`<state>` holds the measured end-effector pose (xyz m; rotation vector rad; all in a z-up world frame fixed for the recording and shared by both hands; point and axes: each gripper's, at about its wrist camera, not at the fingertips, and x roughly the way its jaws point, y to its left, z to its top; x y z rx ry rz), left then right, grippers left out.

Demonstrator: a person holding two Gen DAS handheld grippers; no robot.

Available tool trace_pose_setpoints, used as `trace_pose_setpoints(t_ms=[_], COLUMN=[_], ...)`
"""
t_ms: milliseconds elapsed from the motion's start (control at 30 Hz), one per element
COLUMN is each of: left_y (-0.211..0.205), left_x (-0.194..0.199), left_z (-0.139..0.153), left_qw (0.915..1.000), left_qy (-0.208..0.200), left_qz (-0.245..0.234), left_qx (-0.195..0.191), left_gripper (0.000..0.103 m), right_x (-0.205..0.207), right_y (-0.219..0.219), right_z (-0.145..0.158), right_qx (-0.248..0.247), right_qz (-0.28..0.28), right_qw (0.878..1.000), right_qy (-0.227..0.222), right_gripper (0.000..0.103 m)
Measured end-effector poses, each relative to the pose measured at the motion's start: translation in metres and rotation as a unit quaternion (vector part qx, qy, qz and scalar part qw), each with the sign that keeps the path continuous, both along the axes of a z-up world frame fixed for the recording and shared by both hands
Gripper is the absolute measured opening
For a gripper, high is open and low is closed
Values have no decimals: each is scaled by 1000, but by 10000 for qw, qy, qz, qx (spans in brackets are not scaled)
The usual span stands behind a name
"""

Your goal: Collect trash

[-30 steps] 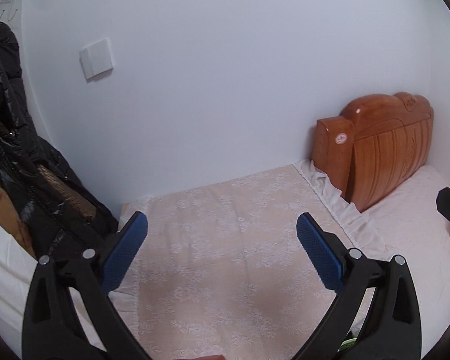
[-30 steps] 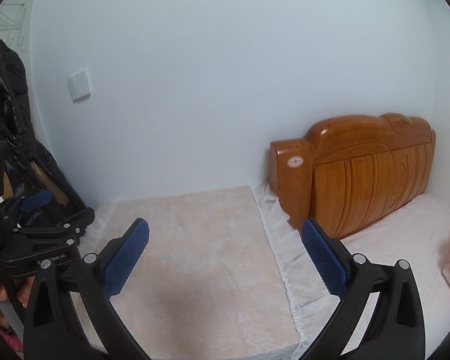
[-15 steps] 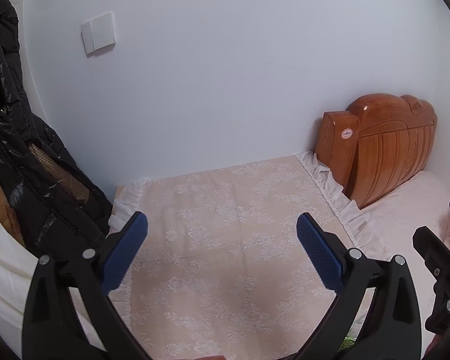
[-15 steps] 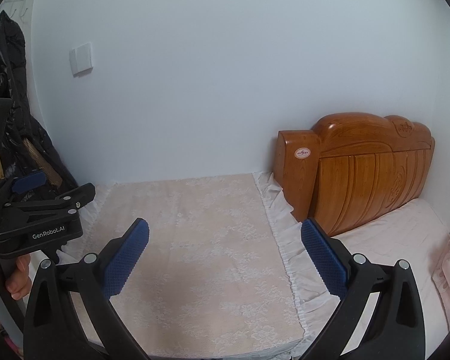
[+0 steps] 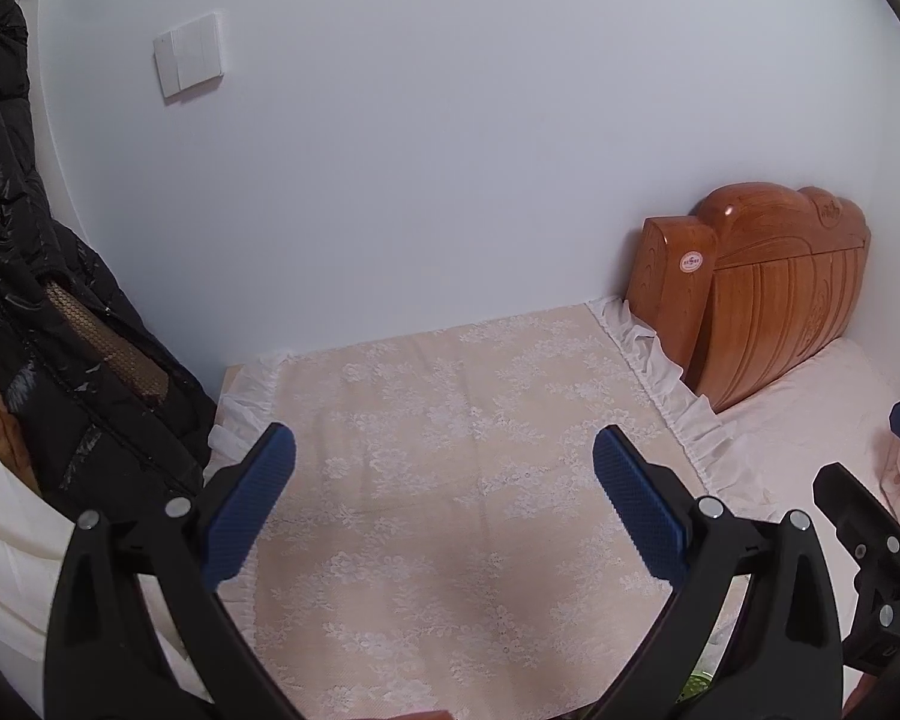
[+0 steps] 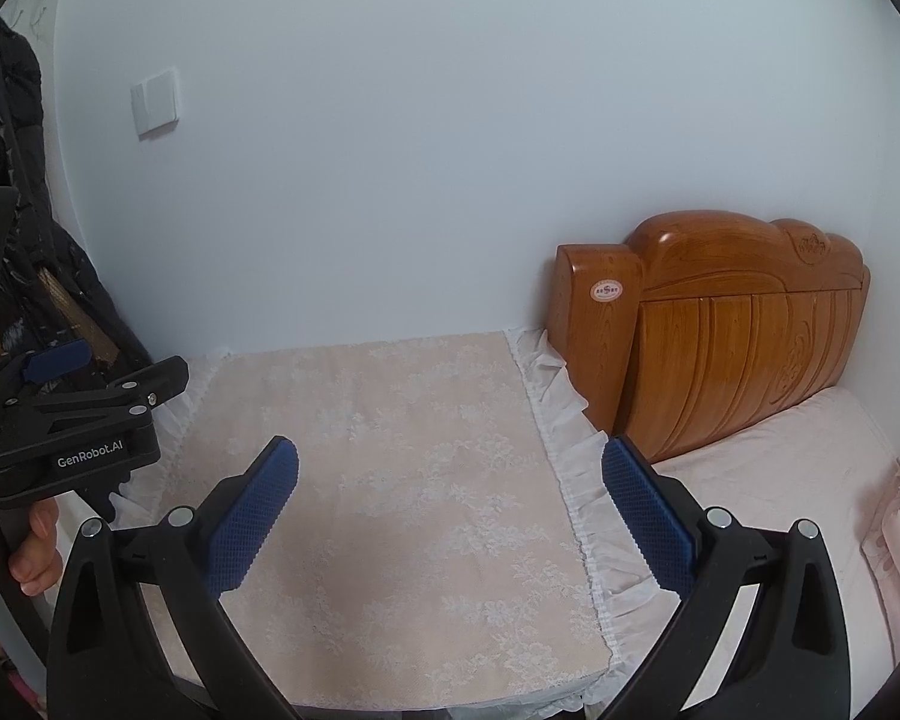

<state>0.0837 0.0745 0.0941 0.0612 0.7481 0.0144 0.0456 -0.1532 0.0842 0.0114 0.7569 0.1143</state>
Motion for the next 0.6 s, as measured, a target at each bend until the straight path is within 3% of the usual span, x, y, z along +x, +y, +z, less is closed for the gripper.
trace_pose_setpoints(t_ms=[600], left_y=[1], left_x=[1], left_z=[-3], left_qw=[9999], left_qy=[58], left_qz=[-52], left_qx=[-64], left_gripper=[95], right_x=[-3], right_y=[-3], right_z=[-3], right_qx=[77], right_qz=[-86], right_qw=[9999], right_qy=[51], right_gripper=[101])
